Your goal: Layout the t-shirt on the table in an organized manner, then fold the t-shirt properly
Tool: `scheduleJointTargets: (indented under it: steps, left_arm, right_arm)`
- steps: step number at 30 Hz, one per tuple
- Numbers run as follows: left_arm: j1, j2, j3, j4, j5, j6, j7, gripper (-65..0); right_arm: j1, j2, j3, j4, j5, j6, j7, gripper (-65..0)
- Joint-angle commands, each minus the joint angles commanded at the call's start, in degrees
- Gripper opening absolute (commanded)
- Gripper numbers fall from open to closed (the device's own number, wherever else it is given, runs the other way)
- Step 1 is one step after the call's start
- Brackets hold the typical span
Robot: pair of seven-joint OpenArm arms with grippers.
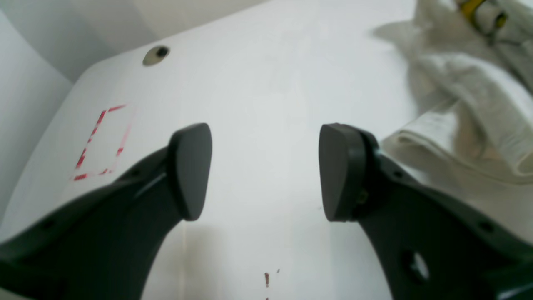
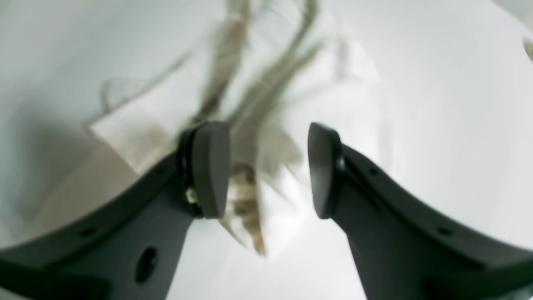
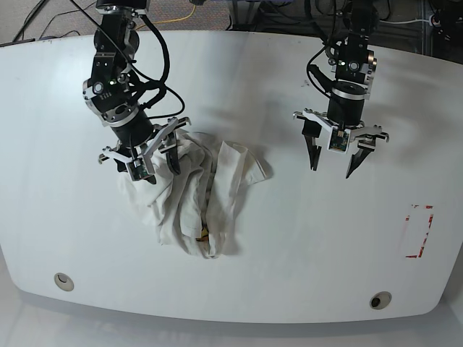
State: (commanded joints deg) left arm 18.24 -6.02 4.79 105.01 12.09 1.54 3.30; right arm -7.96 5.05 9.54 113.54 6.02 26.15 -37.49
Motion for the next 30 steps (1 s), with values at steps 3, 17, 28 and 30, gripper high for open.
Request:
scheduleJointTargets:
  steps: [3,17,28,30]
  left_arm:
    - [-0.1,0.0,0.0,0.0,0.0,0.0,0.0,-26.8]
    - [-0.2,0.0,0.2,-0.1,0.0,0.0,0.0,-26.8]
    - [-0.2,0.0,6.2,-1.0,-0.1,0.0,0.3,-26.8]
    - [-0.2,0.0,8.2,-1.0,-0.1,0.0,0.3,-26.8]
  right_arm:
    - [0.8,0.4,0.1,-1.3,0.0,0.0,0.0,-35.8]
    - [3.1,1.5,0.2,-8.2,-0.1,0.0,0.2,-43.1]
    - [3.0,1.5,0.2,-8.0,-0.1,0.0,0.1,-65.0]
    - [2.9,1.5,0.2,-7.7,-0.1,0.0,0.1,-65.0]
